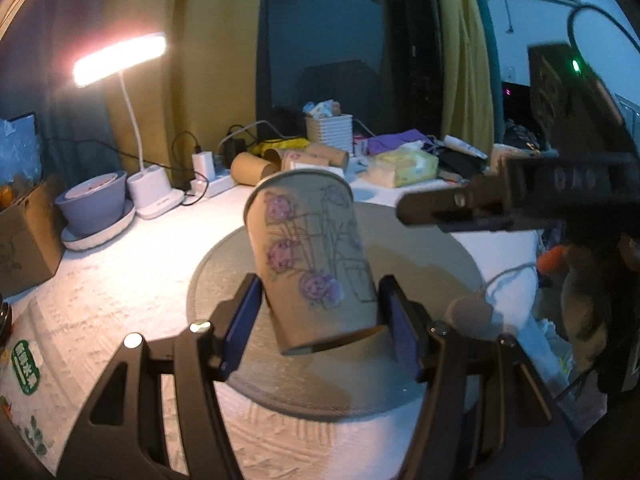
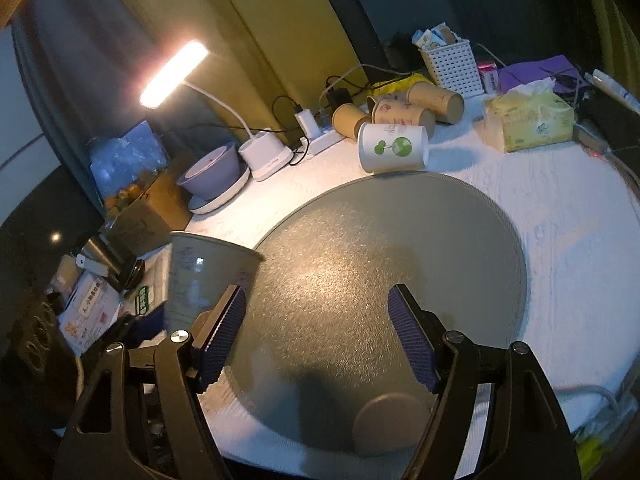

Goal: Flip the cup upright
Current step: 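Carry the cup toward the right tool while the right gripper grasps its rim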

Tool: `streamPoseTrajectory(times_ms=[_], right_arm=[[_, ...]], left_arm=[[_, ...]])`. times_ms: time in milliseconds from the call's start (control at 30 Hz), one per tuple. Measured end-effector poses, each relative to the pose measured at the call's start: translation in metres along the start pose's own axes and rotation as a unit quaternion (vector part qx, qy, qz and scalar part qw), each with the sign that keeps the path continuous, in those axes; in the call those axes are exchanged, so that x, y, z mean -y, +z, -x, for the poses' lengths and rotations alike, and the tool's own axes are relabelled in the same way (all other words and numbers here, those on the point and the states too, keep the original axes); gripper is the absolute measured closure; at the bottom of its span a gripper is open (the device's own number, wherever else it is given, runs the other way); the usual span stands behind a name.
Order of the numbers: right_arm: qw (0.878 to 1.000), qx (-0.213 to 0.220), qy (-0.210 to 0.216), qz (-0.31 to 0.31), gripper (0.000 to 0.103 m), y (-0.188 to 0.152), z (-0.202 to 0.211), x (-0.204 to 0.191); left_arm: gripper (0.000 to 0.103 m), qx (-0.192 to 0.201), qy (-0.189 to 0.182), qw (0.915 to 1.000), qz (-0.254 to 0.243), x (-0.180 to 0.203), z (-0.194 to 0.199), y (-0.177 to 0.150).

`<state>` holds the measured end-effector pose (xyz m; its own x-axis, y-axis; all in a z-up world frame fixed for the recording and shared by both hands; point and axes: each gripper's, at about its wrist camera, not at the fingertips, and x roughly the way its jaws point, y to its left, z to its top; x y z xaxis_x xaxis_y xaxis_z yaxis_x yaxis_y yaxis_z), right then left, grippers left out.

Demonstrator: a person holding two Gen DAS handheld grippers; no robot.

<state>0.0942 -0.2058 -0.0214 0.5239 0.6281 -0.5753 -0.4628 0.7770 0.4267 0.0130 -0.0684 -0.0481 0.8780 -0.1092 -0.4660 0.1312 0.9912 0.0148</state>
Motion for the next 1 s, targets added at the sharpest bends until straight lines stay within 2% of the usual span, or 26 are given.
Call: streamPoseTrajectory(times_ms=[167,433,667,1000], right_arm=[[0.999,0.004,0.046,-0.01,0.027,0.002,0.006,-0.004],[0.994,-0.011,0.099,-0.036,0.027,0.003,-0.009,-0.007],[0.991,-0.025,0.122,-0.044,0.027,0.002,-0.018,-0.01],[0.987,-0.033,0.144,-0.065,0.027,0.004,-0.024,-0.005]], left_arm=[[0.041,0.021,-0.001,0.9994,-0.027,0.012,0.007,-0.003],[0.041,0.028,-0.02,0.9989,-0.031,0.01,0.007,-0.005],[0.041,0.045,-0.066,0.9962,-0.036,0.014,0.01,-0.008],[0.041,0.056,-0.082,0.9941,-0.043,0.017,0.013,-0.008]])
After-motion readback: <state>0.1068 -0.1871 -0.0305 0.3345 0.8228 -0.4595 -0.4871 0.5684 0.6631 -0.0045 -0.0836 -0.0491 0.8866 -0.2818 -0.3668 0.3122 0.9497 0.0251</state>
